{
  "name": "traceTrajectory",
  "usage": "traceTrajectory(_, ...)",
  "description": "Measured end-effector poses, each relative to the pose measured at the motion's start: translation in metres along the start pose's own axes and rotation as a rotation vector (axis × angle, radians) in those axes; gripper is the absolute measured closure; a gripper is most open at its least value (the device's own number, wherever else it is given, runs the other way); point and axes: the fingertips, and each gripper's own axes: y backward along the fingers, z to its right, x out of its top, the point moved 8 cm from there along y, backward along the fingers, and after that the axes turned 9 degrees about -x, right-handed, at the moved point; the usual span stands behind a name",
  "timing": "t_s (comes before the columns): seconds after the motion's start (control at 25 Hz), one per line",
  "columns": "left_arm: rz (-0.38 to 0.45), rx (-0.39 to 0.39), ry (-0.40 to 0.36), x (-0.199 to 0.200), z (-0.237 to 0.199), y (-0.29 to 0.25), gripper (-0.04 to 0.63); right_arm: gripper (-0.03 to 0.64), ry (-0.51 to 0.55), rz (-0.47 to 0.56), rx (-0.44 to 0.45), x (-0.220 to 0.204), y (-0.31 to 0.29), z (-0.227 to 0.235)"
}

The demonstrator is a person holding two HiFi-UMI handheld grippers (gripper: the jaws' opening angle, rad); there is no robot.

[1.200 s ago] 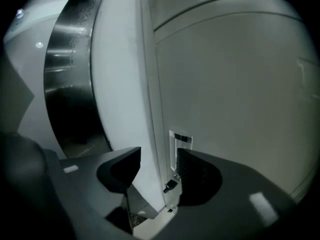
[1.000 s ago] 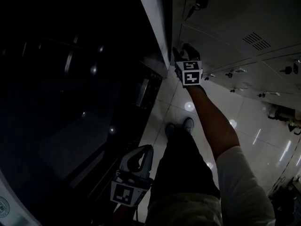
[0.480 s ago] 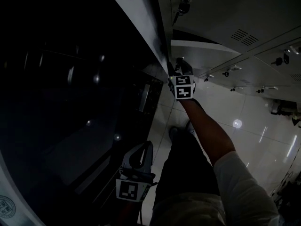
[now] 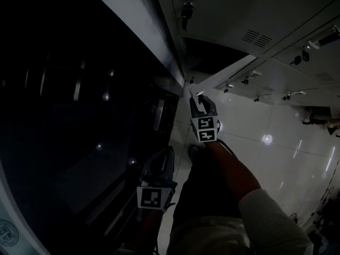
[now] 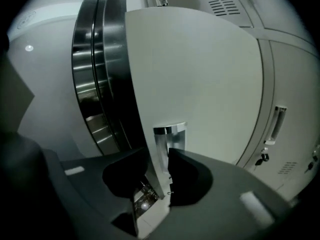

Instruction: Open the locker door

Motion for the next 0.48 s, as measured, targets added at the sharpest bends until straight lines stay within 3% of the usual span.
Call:
traceTrajectory(0.24,-0.009,-0.044,-0.018,0.006,0.019,-0.014,0.523,0.463,-0.018,-0.012,-0.009,-0.029,0.051,0.027)
traceTrajectory(0.48,-0.019,-0.077,-0.009,0.005,0.040,-0.029,0.523,0.472,-0.053,-0.052,-0.097,-0.056,0.106,0.068)
